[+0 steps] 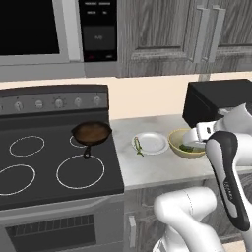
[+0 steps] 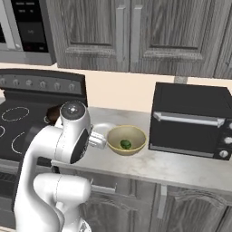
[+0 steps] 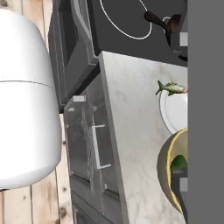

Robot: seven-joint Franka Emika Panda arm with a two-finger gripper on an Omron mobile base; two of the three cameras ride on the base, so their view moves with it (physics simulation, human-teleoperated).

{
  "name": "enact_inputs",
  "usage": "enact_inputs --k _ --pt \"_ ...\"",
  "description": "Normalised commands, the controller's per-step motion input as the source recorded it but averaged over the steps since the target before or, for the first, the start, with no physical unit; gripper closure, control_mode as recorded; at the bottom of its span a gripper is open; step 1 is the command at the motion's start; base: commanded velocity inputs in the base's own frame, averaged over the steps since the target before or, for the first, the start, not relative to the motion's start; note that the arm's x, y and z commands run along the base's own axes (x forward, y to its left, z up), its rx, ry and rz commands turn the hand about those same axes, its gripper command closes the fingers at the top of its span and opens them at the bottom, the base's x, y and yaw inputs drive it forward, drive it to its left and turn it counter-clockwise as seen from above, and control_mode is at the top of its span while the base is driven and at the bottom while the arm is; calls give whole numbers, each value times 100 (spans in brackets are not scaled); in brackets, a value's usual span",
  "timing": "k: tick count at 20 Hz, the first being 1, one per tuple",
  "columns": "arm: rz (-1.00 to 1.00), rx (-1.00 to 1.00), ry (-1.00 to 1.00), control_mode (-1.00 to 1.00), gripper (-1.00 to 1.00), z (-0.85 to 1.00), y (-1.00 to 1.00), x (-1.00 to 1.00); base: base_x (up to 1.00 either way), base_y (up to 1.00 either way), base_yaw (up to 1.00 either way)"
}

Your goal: Place the fish on the plate and place the avocado on the same plate.

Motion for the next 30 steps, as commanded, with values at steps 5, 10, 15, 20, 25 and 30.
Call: enact_inputs --k 5,10,15,20,25,30 --pt "0 0 0 100 -100 0 0 0 27 -38 0" --pt "0 0 0 100 -100 0 0 0 29 -25 0" --pt "0 0 0 100 -100 0 0 0 21 -12 0" --pt "0 0 0 100 -100 0 0 0 24 -3 0" --pt "-3 0 1 -100 -100 -8 -7 4 4 0 0" --pt "-25 0 3 -100 -100 -23 -19 0 0 0 0"
